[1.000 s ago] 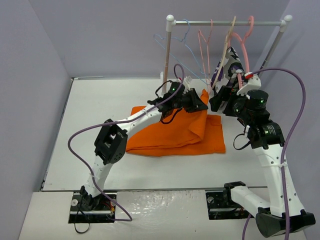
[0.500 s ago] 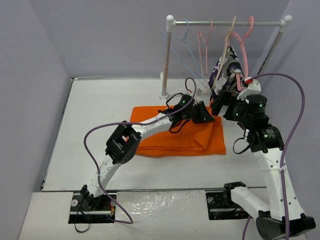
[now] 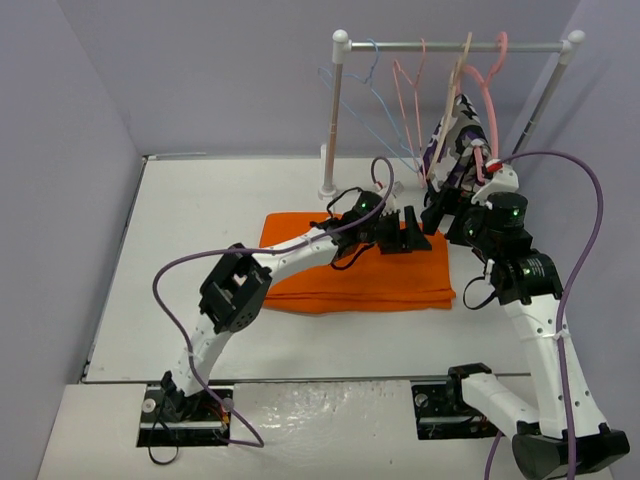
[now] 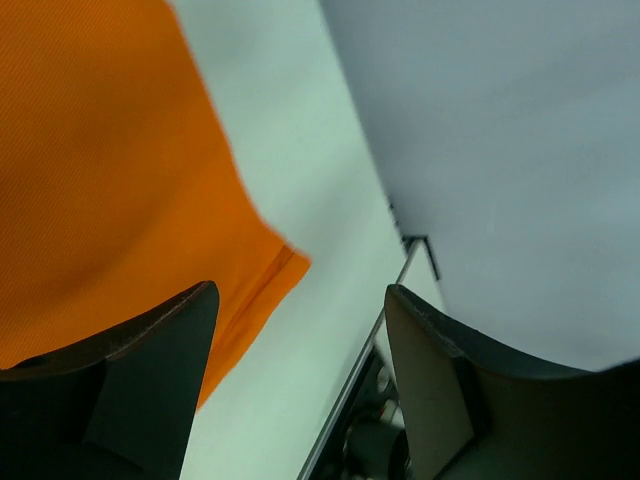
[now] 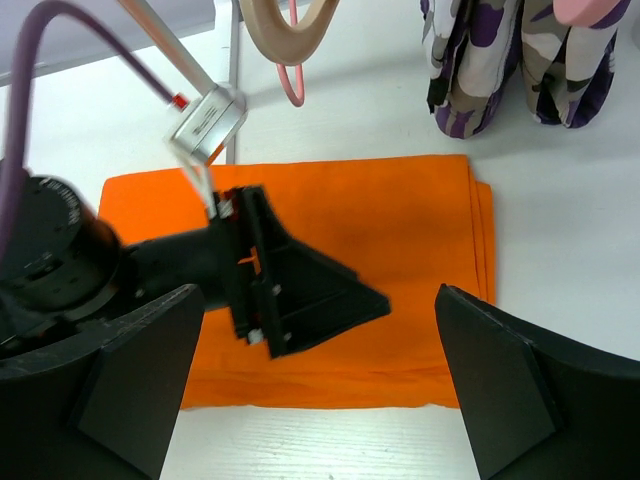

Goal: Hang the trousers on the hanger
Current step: Fold the trousers at the center of the board.

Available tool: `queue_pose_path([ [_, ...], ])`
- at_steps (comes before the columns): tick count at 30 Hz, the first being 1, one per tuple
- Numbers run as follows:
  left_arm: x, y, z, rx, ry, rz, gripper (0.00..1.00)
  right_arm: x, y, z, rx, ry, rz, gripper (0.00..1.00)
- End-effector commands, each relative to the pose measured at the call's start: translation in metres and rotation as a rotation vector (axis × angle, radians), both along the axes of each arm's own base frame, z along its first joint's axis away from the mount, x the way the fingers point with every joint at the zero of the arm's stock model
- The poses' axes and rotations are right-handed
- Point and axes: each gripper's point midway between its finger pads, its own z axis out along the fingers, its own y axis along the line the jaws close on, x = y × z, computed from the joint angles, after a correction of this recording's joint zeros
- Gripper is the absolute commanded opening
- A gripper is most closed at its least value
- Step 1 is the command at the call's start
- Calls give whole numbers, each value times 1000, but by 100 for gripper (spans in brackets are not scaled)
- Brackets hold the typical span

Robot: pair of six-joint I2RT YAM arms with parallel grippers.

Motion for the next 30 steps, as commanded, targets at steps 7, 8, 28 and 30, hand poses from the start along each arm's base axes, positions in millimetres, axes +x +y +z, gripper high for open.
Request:
queue_pose_path([
  [7,-16,174,-8,306,-129,147,53,2,2,-77,91,155,-79,62],
  [8,-15,197,-19,342,-114,179,49,0,3,-90,106,179,-90,54],
  [28,-54,349,-138,592,258,458,19,-54,-53,-287,261,665,-466,15],
  [30,-64,353,-144,595,280,473,19,-54,-57,-286,241,672,-483,16],
])
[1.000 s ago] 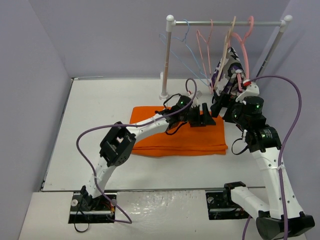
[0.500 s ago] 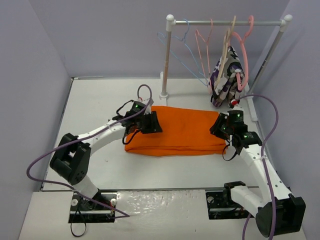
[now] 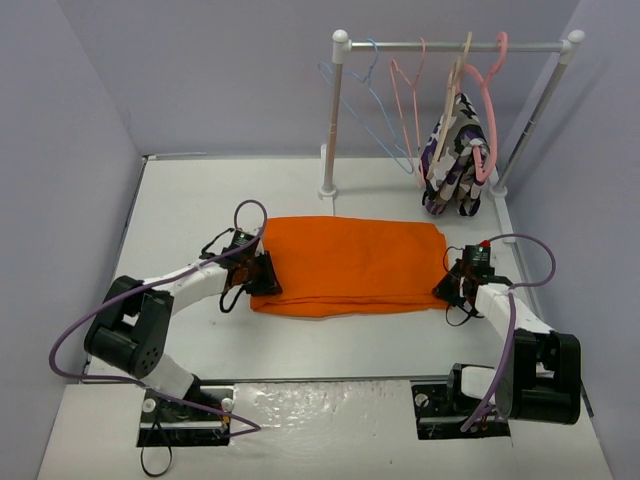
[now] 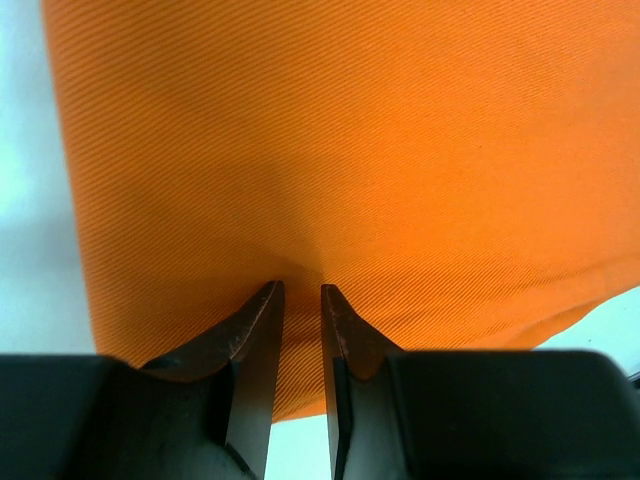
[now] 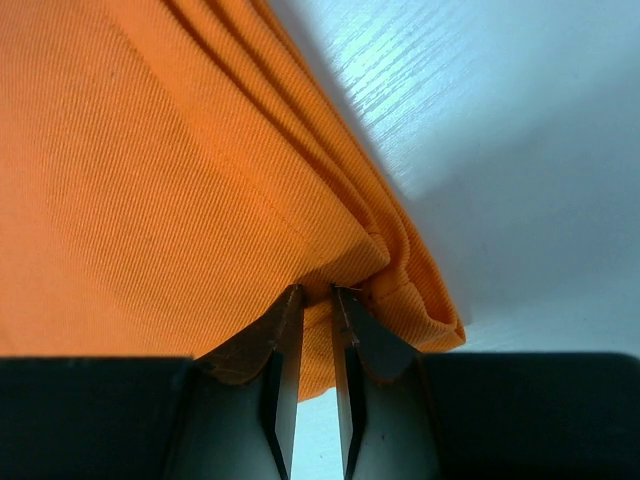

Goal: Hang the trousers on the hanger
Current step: Fold the trousers at the center of the board.

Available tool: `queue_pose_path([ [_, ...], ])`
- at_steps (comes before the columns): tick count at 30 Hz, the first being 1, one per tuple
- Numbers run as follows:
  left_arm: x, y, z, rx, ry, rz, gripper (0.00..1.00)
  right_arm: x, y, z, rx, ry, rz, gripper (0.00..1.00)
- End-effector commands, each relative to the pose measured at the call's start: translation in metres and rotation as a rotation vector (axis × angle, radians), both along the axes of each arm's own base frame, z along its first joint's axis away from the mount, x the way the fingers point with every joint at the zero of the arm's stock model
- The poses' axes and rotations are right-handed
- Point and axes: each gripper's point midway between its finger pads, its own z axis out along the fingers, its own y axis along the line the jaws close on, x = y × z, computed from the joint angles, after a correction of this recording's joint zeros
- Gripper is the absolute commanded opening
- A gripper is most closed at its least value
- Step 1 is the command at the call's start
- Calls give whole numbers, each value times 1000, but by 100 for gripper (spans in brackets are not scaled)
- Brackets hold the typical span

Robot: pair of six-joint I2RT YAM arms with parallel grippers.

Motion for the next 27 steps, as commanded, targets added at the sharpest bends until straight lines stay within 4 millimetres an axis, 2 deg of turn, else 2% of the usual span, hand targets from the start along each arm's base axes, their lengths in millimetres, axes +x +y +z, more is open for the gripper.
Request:
queue_pose_path([
  [1,-27,15,-7,15,52,72,19,-11,-12,-8,-39,89,-52,17],
  [5,-24,16,7,9,2,65,21,12,-15,16,-61,24,-13,17],
  [7,-9,13,31,5,-79,46,25,24,-6,32,-48,-32,51,18],
  [9,13,11,62,-11,-179,34,26,42,8,60,-65,-122,135,19],
  [11,40,13,91,-35,-268,47,27,53,23,79,-73,-193,205,20],
  [12,49,14,96,-43,-290,41,27,59,37,88,-63,-233,251,21],
  [15,94,19,118,-98,-374,57,27,68,63,95,-11,-296,326,21],
  [19,145,25,116,-148,-398,67,26,74,79,86,56,-332,363,20],
  [23,178,19,84,-180,-372,38,23,71,78,60,49,-305,364,20],
  [27,195,24,45,-158,-315,51,21,62,74,27,34,-247,358,18],
])
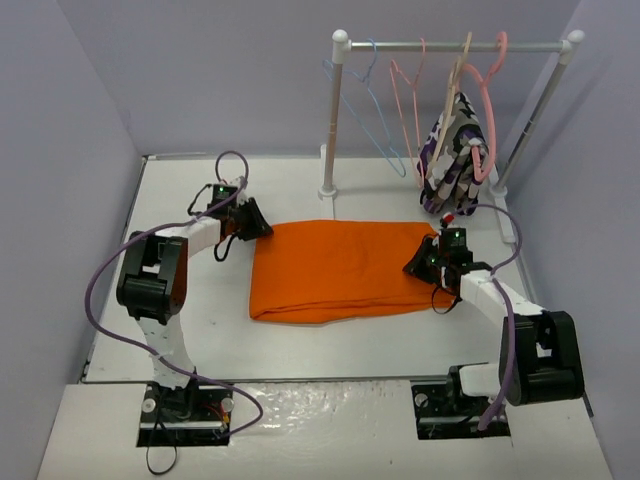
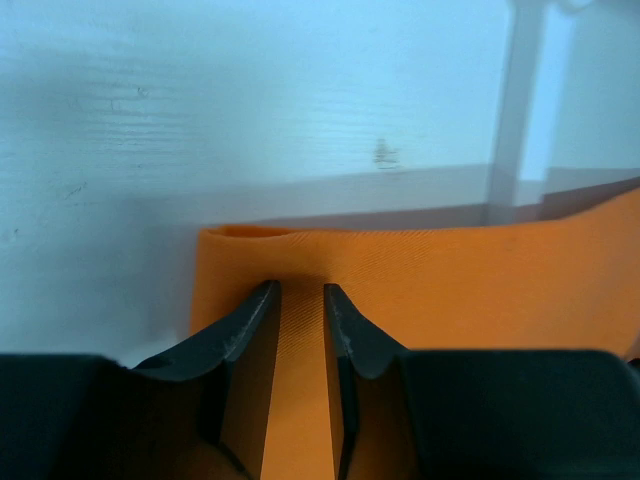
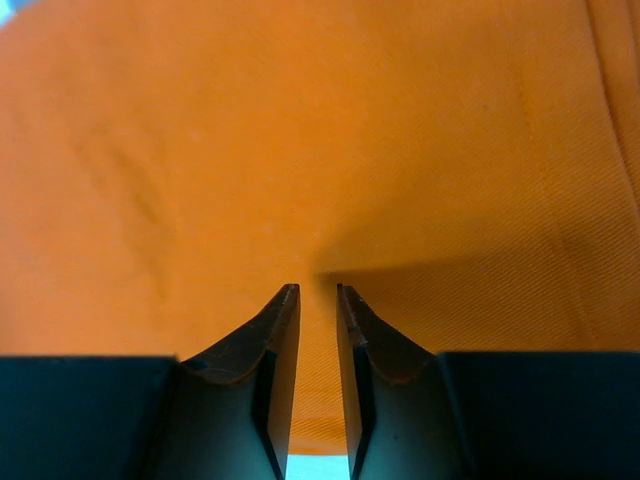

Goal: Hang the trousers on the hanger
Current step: Fold the trousers at the center of the board.

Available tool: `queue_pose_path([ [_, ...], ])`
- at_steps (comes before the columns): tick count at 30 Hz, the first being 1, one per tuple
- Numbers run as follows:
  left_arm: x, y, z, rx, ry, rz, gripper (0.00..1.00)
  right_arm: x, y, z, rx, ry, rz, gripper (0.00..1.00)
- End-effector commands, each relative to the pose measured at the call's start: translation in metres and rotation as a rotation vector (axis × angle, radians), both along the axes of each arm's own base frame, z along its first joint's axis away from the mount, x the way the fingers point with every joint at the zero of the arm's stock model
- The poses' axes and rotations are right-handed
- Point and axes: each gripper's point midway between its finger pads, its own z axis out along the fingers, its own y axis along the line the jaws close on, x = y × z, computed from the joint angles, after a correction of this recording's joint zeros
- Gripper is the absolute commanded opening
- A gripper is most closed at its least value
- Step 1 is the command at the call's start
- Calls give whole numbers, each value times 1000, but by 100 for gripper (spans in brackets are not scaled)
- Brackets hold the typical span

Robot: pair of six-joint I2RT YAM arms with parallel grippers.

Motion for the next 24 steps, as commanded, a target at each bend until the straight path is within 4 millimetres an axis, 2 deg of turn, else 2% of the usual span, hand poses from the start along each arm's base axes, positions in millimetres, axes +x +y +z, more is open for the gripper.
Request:
queue_pose_path([
  [1,28,-5,-7,-20,-60,-42,20,3,0,-24,-8,-5,10,17],
  [4,29,2,-26,9,-34,-21,18,-3,-3,-35,-22,35,-3,16],
  [7,28,15,-37,46,-21,17,16,-7,-12,-33,-71,37,-21,16],
  [9,27,26,-37,43,-19,46,16,-9,-17,-27,-98,35,-22,16],
  [11,25,30,-25,44,-36,52,19,-7,-20,-16,-129,13,-6,17],
  [14,13,27,11,67,-94,27,30,-3,-22,9,-158,-37,16,22],
  [18,-21,34,46,122,-109,22,45,2,-23,65,-202,-137,52,32],
  [20,-42,41,55,167,-110,28,56,3,-19,92,-214,-191,59,39],
  [22,-65,43,49,217,-83,23,71,1,-13,113,-207,-235,73,49],
  [24,-84,45,54,267,-103,35,76,3,-7,137,-203,-288,95,55],
])
